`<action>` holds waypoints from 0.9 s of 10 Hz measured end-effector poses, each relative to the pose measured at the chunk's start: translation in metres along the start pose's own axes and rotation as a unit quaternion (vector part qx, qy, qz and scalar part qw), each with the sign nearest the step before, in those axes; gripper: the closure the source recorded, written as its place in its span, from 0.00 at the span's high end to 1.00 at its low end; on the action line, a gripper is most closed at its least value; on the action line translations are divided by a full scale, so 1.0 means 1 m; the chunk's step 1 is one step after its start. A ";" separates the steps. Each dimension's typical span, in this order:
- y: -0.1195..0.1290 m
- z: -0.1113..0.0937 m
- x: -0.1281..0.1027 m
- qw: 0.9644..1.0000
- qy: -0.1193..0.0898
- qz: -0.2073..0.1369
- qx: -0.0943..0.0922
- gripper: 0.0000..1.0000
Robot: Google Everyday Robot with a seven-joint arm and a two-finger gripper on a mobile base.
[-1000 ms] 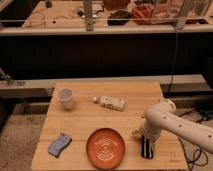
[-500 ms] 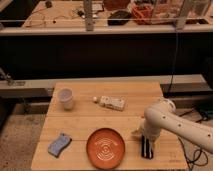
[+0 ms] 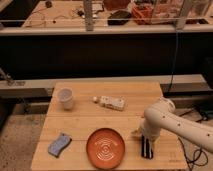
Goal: Place the eraser on the white sponge
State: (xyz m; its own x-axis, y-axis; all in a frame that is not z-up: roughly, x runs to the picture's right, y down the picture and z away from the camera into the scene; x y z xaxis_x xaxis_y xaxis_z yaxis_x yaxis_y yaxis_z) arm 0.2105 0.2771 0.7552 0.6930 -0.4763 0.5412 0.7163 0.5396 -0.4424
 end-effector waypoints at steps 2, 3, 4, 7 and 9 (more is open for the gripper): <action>0.000 0.000 0.000 1.000 -0.001 -0.001 -0.001 0.80; -0.001 0.000 0.000 1.000 -0.001 -0.002 -0.001 0.80; -0.001 0.000 -0.001 1.000 -0.002 -0.004 -0.002 0.80; -0.002 -0.001 -0.001 1.000 -0.004 -0.005 -0.002 0.80; -0.003 -0.001 -0.002 1.000 -0.005 -0.007 -0.003 0.80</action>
State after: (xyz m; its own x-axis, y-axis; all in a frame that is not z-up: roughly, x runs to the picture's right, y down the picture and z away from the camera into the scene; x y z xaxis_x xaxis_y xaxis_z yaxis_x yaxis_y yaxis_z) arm 0.2074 0.2760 0.7550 0.6828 -0.4763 0.5541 0.7259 0.5289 -0.4398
